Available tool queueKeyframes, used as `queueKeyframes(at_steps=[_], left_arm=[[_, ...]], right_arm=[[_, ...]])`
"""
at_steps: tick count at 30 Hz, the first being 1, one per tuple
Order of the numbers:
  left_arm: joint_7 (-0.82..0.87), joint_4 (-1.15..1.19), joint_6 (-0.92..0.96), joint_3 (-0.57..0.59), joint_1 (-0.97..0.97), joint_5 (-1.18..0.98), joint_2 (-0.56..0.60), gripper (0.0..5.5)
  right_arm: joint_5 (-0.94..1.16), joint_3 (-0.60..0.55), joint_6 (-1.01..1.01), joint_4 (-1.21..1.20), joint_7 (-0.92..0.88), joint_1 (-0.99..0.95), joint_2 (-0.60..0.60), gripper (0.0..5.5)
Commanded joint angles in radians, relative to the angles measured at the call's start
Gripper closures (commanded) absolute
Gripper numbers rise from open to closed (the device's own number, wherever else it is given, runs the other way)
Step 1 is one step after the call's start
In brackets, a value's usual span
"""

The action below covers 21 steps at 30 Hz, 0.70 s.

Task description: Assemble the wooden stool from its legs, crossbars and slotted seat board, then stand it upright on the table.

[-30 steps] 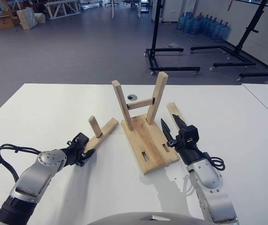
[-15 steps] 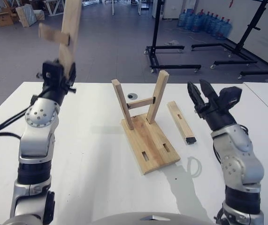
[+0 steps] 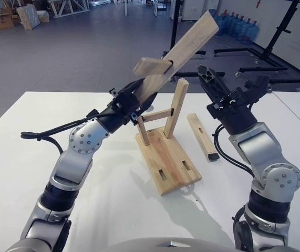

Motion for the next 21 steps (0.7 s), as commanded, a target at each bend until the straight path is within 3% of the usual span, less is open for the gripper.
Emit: queueKeyframes(at_steps=[1, 17, 21], left_arm=[[-0.036, -0.032, 0.015, -0.009, 0.027, -0.009, 0.005, 3.44], [-0.123, -0.09, 0.051, -0.047, 0.087, -0.029, 0.006, 3.44], [-0.138, -0.097, 0.053, -0.05, 0.093, -0.029, 0.008, 3.44]], right_arm=[[0.011, 0.018, -0.023, -0.015, -0.019, 0.012, -0.006, 3.29], [0.075, 0.036, -0.094, -0.014, -0.018, 0.009, -0.021, 3.29], [0.086, 0.039, -0.118, -0.016, -0.02, 0.026, -0.004, 3.89]])
